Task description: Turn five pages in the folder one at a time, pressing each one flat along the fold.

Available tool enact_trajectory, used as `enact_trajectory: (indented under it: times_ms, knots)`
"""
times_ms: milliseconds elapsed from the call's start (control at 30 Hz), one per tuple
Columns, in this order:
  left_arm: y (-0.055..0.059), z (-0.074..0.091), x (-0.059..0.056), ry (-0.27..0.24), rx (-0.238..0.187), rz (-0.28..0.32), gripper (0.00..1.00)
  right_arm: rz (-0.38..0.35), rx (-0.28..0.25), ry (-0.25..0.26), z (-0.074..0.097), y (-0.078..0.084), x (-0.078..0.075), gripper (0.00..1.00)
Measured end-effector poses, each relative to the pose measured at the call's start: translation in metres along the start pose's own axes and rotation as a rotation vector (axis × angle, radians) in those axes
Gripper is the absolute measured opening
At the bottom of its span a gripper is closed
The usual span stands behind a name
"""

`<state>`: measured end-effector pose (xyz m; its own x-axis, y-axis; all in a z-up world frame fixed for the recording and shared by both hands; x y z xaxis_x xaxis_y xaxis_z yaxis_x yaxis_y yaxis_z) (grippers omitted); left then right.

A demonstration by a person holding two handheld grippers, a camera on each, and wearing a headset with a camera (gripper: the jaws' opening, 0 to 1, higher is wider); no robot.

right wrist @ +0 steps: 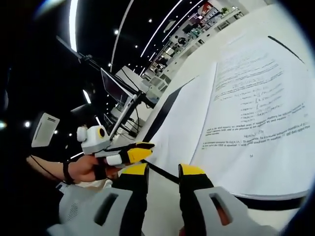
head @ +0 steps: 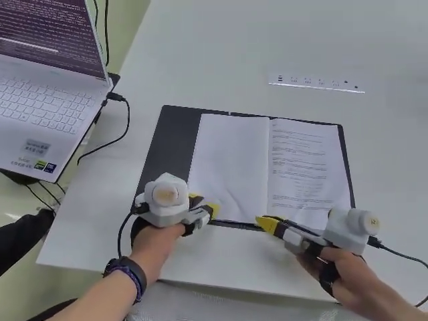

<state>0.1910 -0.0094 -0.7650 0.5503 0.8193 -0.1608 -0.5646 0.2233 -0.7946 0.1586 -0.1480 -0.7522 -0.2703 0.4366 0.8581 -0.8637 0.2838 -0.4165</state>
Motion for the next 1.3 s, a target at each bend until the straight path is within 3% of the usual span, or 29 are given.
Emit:
enact_trajectory:
  times_ms: [133,267,400,567,800,1100,1300]
  knots:
    - [-0.003,0.009,-0.001,0.007,-0.008,-0.018,0.33,0.069,0.030,0.021,0.013,-0.001,0.000,0.23]
    - [-0.009,0.020,0.000,0.008,-0.020,-0.045,0.36,0.116,0.025,0.051,0.027,-0.010,-0.003,0.26]
    - [-0.014,0.034,0.004,0.004,-0.037,-0.070,0.39,0.134,-0.043,0.073,0.044,-0.028,-0.003,0.30]
    - [-0.024,0.048,0.010,-0.010,-0.051,-0.094,0.42,0.160,-0.088,0.103,0.063,-0.044,-0.002,0.34]
    - [-0.039,0.066,0.017,-0.030,-0.067,-0.124,0.45,0.206,-0.132,0.138,0.084,-0.058,0.005,0.41]
    - [-0.060,0.085,0.016,-0.032,-0.104,-0.159,0.49,0.284,-0.151,0.157,0.104,-0.067,0.018,0.47]
    - [-0.069,0.096,0.016,-0.031,-0.117,-0.163,0.51,0.324,-0.205,0.167,0.118,-0.081,0.026,0.50]
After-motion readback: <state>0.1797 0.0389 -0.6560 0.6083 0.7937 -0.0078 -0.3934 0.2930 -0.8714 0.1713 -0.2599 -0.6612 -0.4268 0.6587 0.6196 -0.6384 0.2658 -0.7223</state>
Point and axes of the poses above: the centre of the closed fingertips' face, and the gripper's own axes: z roughly backward along the fingers, x roughly to its left, y roughly out of its underside, the point moved 2 cm from there along z, roughly backward along the fingers, and after that the axes turned 12 degrees about -z, right-handed, at the moved point
